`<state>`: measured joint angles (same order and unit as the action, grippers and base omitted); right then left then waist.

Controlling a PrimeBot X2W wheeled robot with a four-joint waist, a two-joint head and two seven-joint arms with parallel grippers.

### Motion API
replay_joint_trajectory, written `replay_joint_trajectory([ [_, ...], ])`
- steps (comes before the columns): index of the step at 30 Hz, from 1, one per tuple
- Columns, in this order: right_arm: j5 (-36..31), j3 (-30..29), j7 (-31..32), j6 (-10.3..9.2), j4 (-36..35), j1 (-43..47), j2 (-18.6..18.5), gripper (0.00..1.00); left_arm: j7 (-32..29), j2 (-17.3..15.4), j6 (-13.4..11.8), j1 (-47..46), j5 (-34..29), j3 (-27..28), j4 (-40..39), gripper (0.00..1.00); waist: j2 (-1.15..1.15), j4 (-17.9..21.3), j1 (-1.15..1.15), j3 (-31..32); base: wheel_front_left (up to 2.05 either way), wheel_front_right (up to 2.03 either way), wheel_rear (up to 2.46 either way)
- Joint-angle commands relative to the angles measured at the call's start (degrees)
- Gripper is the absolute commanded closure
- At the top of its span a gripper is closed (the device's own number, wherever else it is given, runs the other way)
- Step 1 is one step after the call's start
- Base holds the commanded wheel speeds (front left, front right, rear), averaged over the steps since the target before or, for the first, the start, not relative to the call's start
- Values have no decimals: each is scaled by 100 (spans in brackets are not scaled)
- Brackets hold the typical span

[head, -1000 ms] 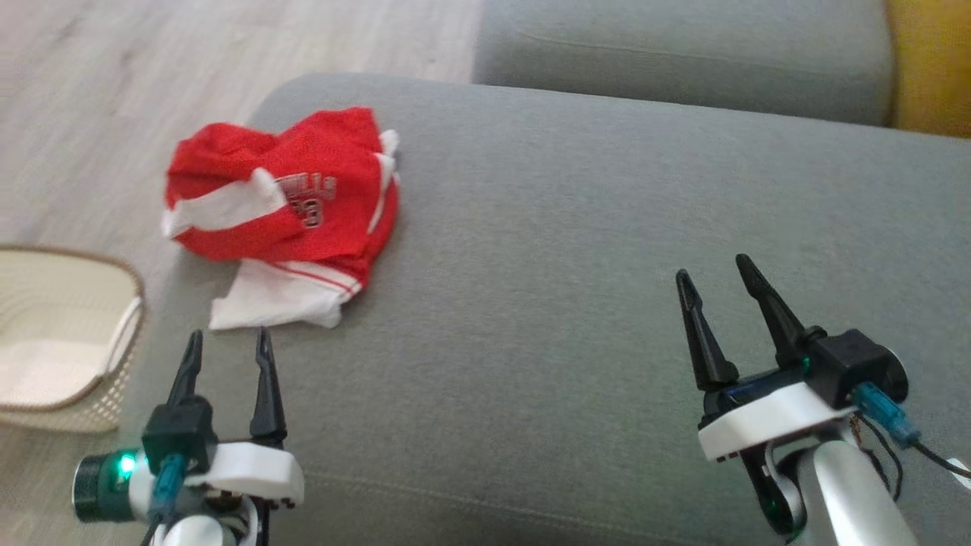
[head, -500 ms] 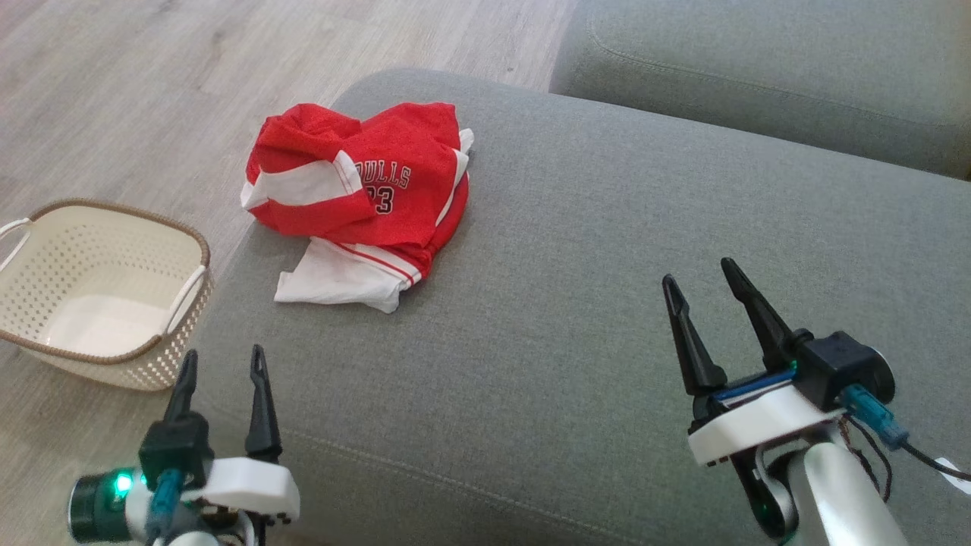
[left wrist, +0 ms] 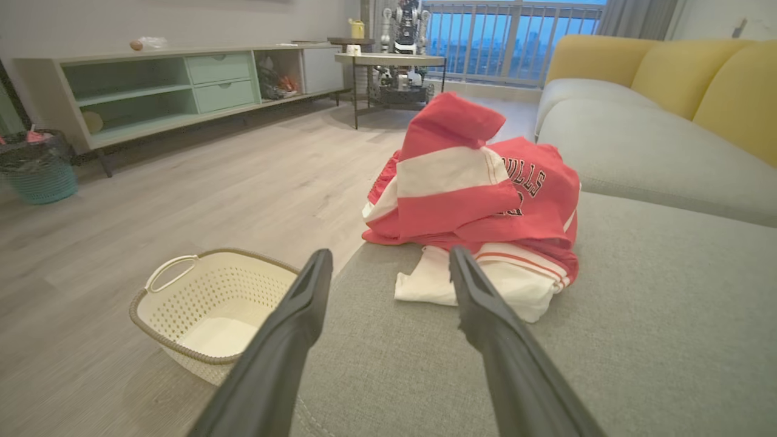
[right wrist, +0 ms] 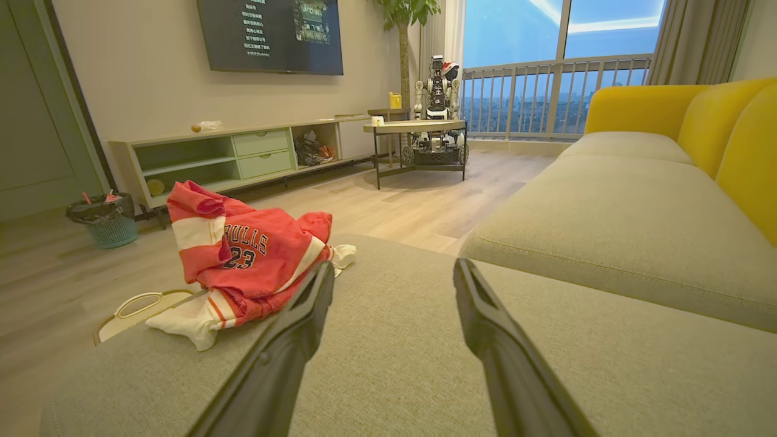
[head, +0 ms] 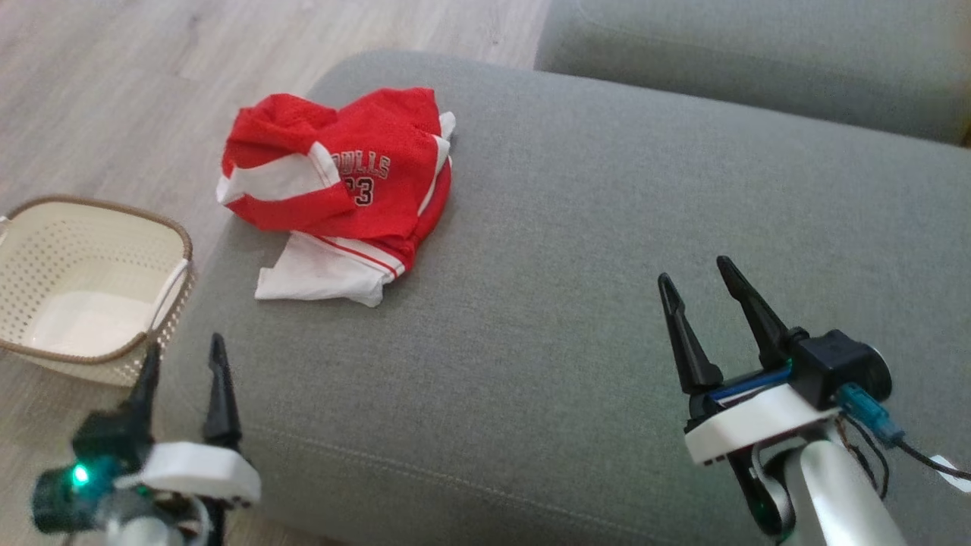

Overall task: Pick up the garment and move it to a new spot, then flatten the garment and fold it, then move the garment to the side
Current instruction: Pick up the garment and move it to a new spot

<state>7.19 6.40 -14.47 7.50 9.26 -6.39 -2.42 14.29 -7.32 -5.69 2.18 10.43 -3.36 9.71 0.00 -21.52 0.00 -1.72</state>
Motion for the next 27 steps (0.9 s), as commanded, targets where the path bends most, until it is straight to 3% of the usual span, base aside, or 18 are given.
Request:
replay_joint_trajectory([
  [1,-61,134,-52,-1,-217,-257,-45,0,65,-206,101,-453,58,247,-68,0,0,94,0,-130,0,0,0],
  [8,-331,130,-36,-1,-334,-677,-45,0,-414,-872,824,-1662,429,354,423,0,0,334,0,-700,0,0,0],
  [12,-430,129,30,-1,-446,-913,-45,0,-937,-1262,1115,-2483,641,298,813,0,0,483,0,-1046,0,0,0],
  [18,-444,240,100,-1,-585,-1095,-45,0,-1935,-1741,1291,-3463,1091,-1,1662,0,0,718,0,-1426,0,0,0],
  [27,-433,487,88,-1,-728,-1279,-45,0,-2443,-2244,1315,-4439,1791,-840,2738,0,0,1075,0,-1882,0,0,0],
])
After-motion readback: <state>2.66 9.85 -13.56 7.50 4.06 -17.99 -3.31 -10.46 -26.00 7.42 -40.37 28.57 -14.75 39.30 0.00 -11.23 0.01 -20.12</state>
